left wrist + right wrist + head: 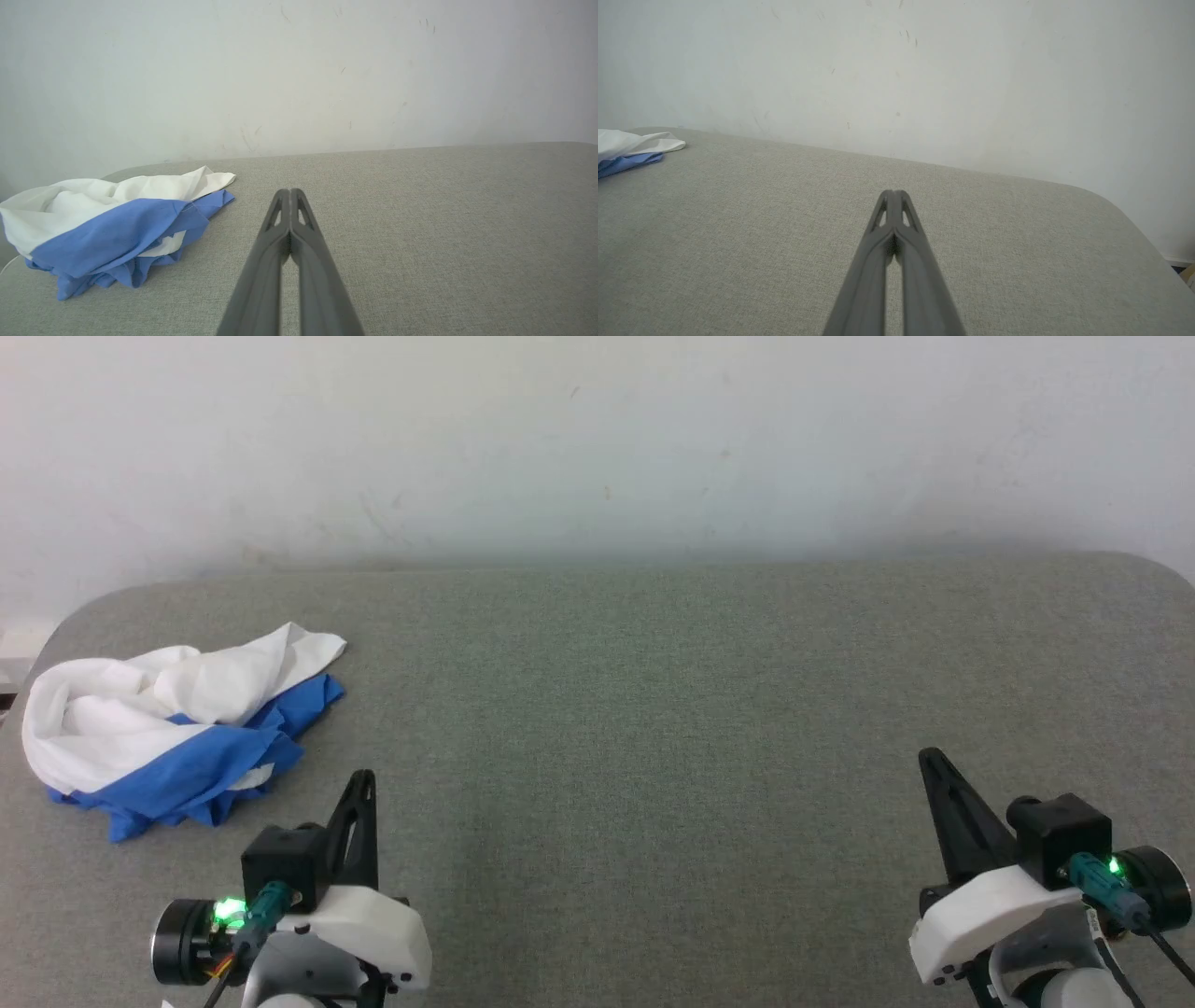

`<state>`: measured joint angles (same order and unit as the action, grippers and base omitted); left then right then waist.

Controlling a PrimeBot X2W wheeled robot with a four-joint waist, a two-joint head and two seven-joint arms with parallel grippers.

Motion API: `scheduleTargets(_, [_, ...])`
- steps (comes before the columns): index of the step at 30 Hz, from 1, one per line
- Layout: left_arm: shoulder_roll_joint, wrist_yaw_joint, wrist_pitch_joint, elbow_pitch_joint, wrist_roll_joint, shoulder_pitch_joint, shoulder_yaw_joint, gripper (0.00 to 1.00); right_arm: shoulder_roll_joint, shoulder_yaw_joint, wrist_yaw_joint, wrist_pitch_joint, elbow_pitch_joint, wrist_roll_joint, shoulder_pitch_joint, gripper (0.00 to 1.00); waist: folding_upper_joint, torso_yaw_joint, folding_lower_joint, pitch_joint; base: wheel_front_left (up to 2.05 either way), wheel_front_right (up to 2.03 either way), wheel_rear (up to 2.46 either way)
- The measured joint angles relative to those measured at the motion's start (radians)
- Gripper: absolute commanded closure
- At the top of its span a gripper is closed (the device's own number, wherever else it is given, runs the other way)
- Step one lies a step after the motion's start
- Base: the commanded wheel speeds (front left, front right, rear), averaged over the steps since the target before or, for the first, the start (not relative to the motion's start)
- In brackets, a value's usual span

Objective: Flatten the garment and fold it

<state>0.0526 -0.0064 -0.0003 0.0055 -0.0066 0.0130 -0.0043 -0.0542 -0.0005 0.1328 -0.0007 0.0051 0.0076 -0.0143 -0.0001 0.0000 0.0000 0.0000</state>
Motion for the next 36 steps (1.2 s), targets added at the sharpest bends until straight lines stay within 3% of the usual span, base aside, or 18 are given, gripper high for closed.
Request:
scheduleTargets(24, [0.000,0.000,0.000,0.000,0.000,0.000,0.000,1.00,0.000,0.000,0.000,0.000,0.000,0.000,0.000,1.00,0.0000,0.000,0.0000,0.000,0.00,0.00,0.00])
scheduleTargets(25, [0.000,0.000,0.000,0.001,0.000,0.000,-0.001,0.00,-0.001,0.000,0.000,0.000,0.001,0.000,-0.001,0.00,0.0000,0.000,0.0000,0.000,0.00,0.00,0.00])
scheduleTargets(36, [0.000,0.000,-0.010,0.002,-0.003,0.001,-0.007,0.00,-0.001,-0.006,0.000,-0.010,0.008,0.002,-0.001,0.00,0.0000,0.000,0.0000,0.001,0.00,0.00,0.00])
